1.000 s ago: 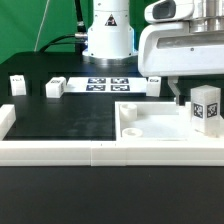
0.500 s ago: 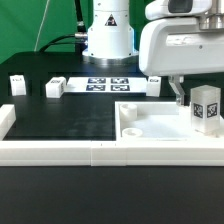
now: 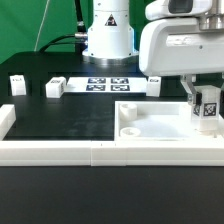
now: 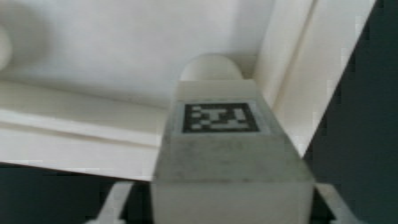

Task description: Assemble one leg

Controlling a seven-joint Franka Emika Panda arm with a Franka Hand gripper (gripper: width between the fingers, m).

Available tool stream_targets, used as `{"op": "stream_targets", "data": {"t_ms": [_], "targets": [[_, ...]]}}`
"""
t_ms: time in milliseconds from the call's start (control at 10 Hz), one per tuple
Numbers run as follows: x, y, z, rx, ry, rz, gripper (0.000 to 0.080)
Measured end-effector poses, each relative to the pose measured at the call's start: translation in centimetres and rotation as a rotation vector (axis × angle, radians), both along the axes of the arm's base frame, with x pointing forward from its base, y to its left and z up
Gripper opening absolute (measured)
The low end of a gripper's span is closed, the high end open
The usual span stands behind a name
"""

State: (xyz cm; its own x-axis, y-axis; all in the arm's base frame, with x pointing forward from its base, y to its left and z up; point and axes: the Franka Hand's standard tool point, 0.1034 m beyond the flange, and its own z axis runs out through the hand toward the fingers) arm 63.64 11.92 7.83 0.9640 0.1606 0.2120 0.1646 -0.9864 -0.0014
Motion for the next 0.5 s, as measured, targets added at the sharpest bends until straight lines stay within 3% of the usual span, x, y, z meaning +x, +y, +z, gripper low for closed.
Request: {"op": "stream_targets", "data": {"t_ms": [200,500], "targets": [[-0.01,0.01,-0.06,0.006,0.002,-0.029,0.0291],[0.19,-0.11,-0.18,0.085,0.006,-0.372,0.0291]]}}
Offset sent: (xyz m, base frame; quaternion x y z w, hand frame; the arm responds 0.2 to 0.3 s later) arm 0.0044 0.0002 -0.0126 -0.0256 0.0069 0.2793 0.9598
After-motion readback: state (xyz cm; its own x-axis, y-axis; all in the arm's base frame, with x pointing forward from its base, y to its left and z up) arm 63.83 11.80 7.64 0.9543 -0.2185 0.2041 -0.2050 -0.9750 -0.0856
